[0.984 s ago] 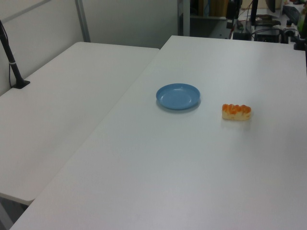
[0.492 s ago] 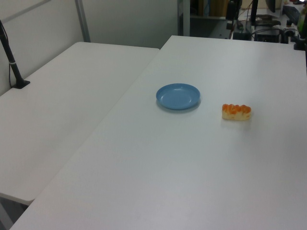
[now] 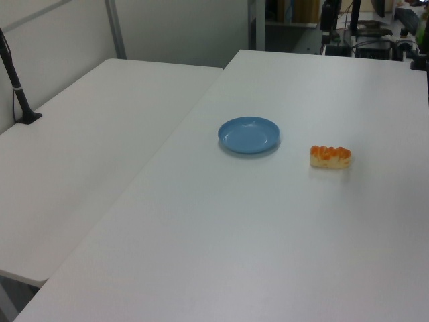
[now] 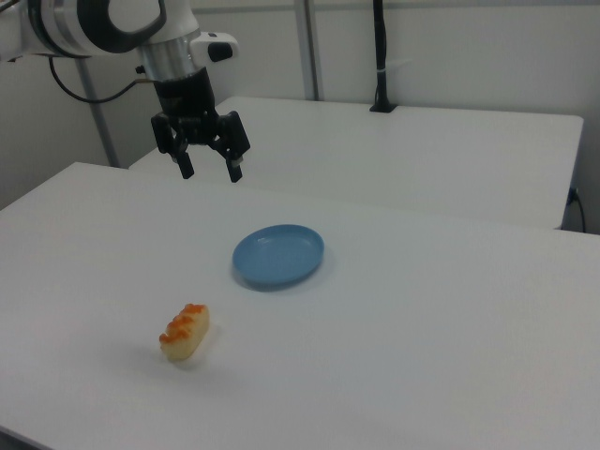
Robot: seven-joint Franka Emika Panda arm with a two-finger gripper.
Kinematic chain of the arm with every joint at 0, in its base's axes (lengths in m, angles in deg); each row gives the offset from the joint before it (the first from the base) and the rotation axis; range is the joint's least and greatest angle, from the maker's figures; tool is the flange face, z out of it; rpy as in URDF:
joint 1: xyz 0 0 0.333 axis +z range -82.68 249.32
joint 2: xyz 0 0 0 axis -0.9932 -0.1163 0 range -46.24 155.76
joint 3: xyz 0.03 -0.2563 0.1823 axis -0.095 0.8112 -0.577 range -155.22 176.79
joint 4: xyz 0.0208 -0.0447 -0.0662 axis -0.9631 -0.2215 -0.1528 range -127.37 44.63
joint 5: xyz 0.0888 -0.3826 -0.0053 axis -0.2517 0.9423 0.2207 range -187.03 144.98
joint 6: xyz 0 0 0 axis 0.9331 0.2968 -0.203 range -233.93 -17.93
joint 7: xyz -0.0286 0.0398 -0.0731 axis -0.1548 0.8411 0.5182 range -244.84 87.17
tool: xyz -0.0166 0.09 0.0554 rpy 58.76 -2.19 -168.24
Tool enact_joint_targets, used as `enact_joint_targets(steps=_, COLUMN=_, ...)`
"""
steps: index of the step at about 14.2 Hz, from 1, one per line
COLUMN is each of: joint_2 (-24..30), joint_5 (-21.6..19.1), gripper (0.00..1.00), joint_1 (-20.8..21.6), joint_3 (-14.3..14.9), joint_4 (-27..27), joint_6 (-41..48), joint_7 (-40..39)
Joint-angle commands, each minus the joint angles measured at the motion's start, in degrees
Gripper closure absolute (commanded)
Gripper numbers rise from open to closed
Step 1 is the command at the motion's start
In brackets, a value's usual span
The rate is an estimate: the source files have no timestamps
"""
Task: Put the bread onto the plate
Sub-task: 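Move the open gripper over the orange-topped bread roll and lower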
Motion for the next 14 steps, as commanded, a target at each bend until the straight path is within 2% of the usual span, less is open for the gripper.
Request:
enact_joint_targets(steps=1, joint_2=0.79, joint_5=0.82, gripper=0.00, joint_1=0.01, joint_3=0.14, joint_4=-1.03, joint_6=3.95, joint_7=-3.22)
enact_joint_targets(steps=4, joint_2=1.41, joint_5=0.82, gripper=0.00, joint_1=-0.17, joint_3=0.14, joint_4=-0.77, joint_6=13.88, joint_7=-4.89)
enact_joint_targets(steps=7, joint_2=1.32, joint_5=0.82, gripper=0.00, joint_1=0.36, joint_3=0.05, joint_4=-2.25, joint_6=13.73, joint_7=-4.81)
enact_joint_targets(steps=9, joint_2=2.63, joint_5=0.64, gripper=0.00, joint_1=0.62, joint_3=-0.03, joint_4=-6.55, joint_6=11.99, joint_7=-5.07)
enact_joint_targets(steps=12, joint_2=6.76, joint_5=0.38, gripper=0.00, joint_1=0.97, joint_3=-1.26, joint_4=-18.31, joint_6=0.85, joint_7=-5.07)
enact_joint_targets(steps=14, joint_2=6.68, joint_5=-0.32, gripper=0.00, joint_1=1.24, joint_3=-2.13, joint_4=-23.16, joint_6=-3.65, joint_7=-4.90)
